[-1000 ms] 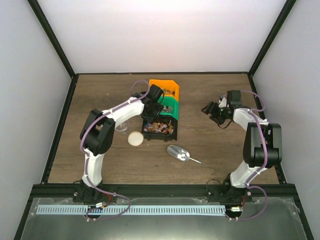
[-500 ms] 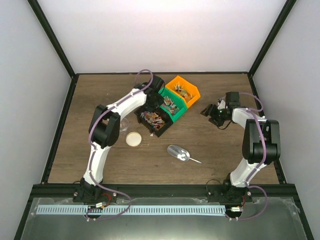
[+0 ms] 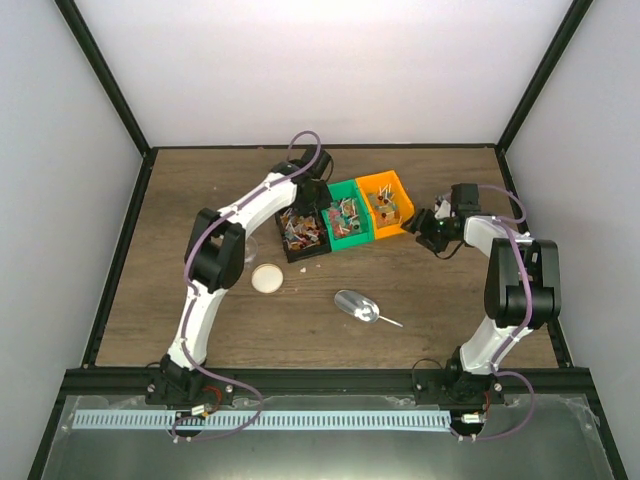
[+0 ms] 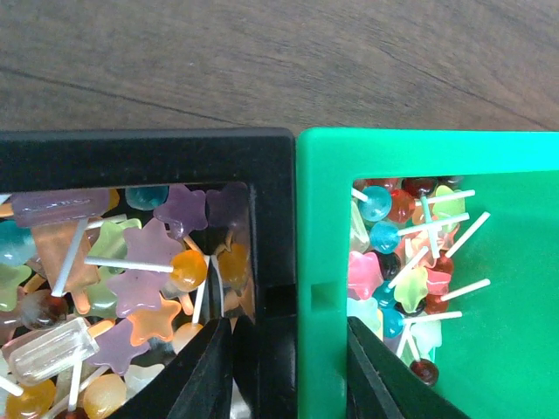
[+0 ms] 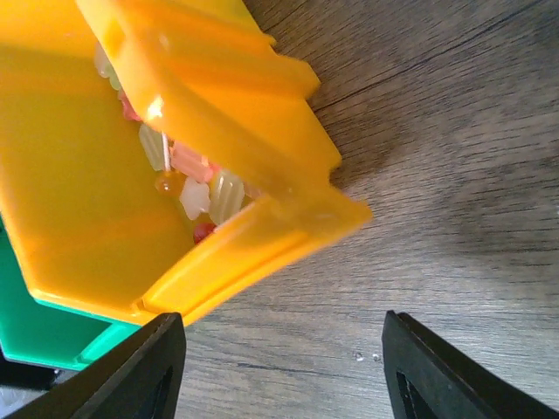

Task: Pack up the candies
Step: Adjust the storage box at the center of the board.

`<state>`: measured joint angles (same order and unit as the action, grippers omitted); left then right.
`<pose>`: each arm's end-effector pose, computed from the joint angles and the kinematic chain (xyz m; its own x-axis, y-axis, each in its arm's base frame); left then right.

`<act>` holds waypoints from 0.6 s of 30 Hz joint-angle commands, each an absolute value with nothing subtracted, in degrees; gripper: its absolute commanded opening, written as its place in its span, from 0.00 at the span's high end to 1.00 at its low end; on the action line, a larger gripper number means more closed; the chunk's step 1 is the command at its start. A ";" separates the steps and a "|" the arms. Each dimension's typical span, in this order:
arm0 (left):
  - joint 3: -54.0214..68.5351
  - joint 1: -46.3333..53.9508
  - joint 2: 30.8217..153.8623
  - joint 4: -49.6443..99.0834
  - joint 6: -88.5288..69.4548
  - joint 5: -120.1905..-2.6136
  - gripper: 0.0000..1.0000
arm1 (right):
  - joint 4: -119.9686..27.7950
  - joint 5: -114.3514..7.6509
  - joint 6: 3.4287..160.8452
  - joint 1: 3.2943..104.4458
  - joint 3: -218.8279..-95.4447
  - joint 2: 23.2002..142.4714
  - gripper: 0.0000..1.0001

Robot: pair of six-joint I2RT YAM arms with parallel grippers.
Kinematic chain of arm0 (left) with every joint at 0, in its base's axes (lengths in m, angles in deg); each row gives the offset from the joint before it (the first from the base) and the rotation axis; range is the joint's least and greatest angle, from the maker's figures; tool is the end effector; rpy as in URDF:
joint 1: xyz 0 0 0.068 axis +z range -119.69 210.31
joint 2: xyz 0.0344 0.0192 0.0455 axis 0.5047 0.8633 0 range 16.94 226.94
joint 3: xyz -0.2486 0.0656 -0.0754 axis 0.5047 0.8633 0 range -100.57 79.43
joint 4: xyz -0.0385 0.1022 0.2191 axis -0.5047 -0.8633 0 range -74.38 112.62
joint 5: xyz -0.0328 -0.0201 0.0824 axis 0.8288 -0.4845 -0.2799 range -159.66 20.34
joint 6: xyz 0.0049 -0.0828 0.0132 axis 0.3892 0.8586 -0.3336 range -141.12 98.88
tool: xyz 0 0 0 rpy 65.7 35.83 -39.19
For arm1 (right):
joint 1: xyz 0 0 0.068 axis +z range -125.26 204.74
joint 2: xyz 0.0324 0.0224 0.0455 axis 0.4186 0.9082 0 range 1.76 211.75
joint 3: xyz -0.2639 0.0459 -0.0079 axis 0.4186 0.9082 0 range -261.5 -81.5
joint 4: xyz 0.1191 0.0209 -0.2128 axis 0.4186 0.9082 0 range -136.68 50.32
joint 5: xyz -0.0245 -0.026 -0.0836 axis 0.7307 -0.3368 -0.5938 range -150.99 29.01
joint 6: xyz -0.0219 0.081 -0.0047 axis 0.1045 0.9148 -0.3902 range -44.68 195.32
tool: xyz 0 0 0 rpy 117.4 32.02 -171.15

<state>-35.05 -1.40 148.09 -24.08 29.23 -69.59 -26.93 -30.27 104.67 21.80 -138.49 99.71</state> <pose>0.4180 -0.2584 0.1688 -0.8904 -0.3548 -0.2851 -0.2497 0.9045 -0.3457 0.3354 0.0205 0.1466 -0.8599 0.4661 -0.2079 0.2480 0.7376 0.6281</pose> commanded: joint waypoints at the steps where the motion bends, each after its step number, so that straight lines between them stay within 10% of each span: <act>1: -38.98 -0.81 149.32 -23.43 19.54 -70.37 0.77 | -28.18 -27.84 104.59 21.16 -139.78 97.63 0.36; 8: -39.42 -0.10 149.17 -23.45 16.83 -69.03 0.65 | -30.75 -21.65 106.23 20.95 -137.35 97.28 0.37; 18: -38.15 -0.19 141.22 -24.72 9.98 -74.39 0.00 | -38.53 -22.43 112.09 12.76 -130.19 88.48 0.33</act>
